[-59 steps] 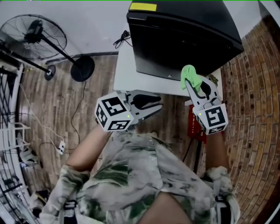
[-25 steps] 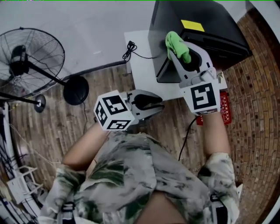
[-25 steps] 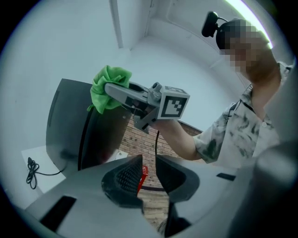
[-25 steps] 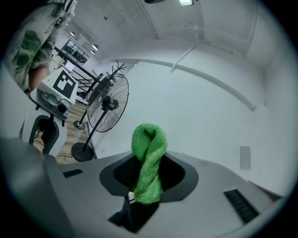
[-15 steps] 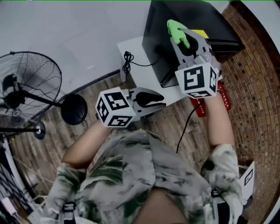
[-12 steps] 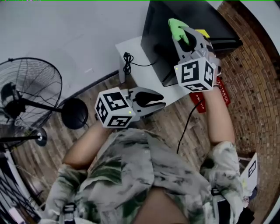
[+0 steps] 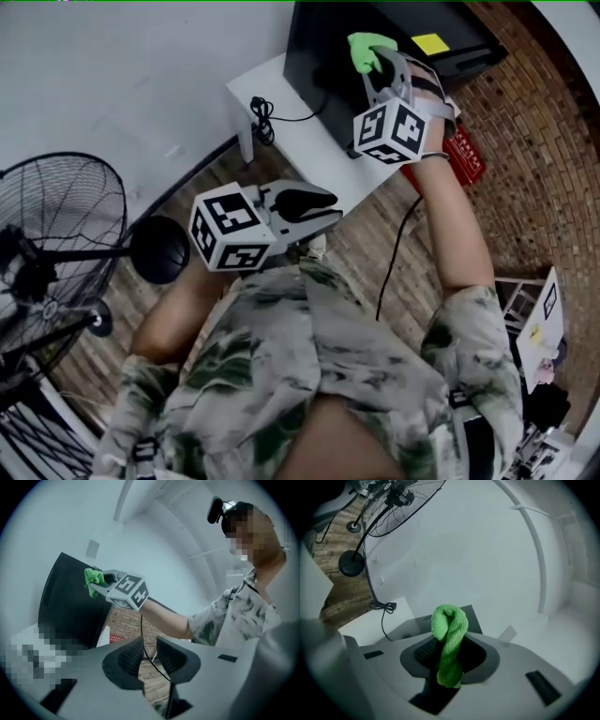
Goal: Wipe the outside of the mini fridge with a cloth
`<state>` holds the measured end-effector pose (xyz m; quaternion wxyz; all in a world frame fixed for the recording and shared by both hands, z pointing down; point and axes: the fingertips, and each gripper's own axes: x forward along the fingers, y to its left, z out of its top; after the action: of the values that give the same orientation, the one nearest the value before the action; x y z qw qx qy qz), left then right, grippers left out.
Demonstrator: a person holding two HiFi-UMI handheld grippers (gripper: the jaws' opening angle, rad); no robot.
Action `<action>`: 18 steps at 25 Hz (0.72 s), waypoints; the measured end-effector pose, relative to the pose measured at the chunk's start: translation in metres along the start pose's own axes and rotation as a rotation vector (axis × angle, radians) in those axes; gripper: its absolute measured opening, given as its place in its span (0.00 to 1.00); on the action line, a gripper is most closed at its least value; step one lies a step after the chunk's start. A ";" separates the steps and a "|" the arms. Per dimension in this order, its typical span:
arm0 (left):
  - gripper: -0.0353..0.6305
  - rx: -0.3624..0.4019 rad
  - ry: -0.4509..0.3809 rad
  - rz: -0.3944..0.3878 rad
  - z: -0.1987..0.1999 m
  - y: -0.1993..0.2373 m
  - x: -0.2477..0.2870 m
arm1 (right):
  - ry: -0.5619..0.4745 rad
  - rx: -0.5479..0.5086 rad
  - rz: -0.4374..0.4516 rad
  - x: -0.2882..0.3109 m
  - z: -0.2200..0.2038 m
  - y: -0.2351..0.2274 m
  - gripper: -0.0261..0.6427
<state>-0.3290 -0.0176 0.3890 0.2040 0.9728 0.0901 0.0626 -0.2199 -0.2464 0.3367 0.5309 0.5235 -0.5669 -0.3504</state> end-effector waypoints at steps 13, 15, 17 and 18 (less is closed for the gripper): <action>0.20 -0.014 -0.002 -0.010 -0.006 0.018 -0.036 | 0.159 0.025 0.109 0.042 -0.021 0.106 0.22; 0.20 -0.008 -0.004 0.001 -0.006 0.022 -0.041 | 0.174 0.029 0.135 0.048 -0.028 0.125 0.22; 0.20 -0.001 -0.004 0.012 -0.007 0.024 -0.047 | 0.186 0.035 0.158 0.054 -0.034 0.144 0.22; 0.20 0.001 -0.004 0.018 -0.009 0.026 -0.050 | 0.191 0.038 0.169 0.056 -0.036 0.154 0.22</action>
<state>-0.3756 -0.0476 0.4030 0.2033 0.9738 0.0810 0.0623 -0.2132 -0.2630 0.5031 0.6000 0.5148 -0.5624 -0.2422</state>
